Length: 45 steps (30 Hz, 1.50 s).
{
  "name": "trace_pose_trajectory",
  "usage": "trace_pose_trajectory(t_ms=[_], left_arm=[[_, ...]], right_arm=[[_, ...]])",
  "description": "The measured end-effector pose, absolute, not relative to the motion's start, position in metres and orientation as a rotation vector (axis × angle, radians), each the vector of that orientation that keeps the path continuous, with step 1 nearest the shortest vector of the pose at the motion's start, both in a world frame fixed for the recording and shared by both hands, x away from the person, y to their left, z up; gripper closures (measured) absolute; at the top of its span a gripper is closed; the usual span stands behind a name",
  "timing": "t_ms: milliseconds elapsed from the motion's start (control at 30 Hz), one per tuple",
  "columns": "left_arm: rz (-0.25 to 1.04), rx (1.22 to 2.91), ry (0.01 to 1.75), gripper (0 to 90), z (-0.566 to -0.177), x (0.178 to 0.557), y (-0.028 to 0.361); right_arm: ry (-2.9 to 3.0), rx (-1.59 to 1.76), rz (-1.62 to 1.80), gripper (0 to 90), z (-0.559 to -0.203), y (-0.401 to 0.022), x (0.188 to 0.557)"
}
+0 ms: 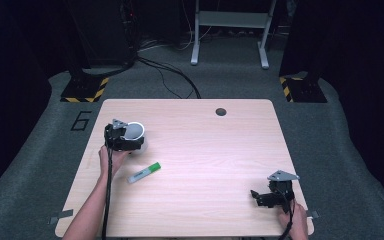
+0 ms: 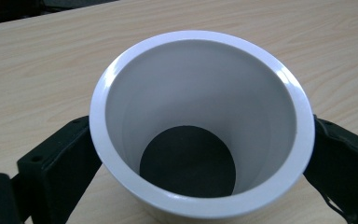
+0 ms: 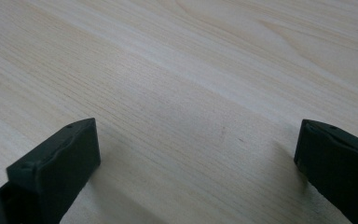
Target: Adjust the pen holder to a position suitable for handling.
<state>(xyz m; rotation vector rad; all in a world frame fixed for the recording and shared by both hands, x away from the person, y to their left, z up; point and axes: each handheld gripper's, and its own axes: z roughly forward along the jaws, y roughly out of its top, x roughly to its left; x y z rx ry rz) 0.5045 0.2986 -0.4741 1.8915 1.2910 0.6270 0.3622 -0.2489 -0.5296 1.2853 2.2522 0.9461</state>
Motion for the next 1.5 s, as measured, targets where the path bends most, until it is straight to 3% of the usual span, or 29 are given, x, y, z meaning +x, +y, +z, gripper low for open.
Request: trace_pose_trajectory(t_ms=[1500], left_arm=[[0.583, 1.913, 1.233, 6.2, -0.476, 0.503, 0.259]], right_arm=[[2.252, 1.286, 0.947, 0.0, -0.530, -0.249, 0.362]])
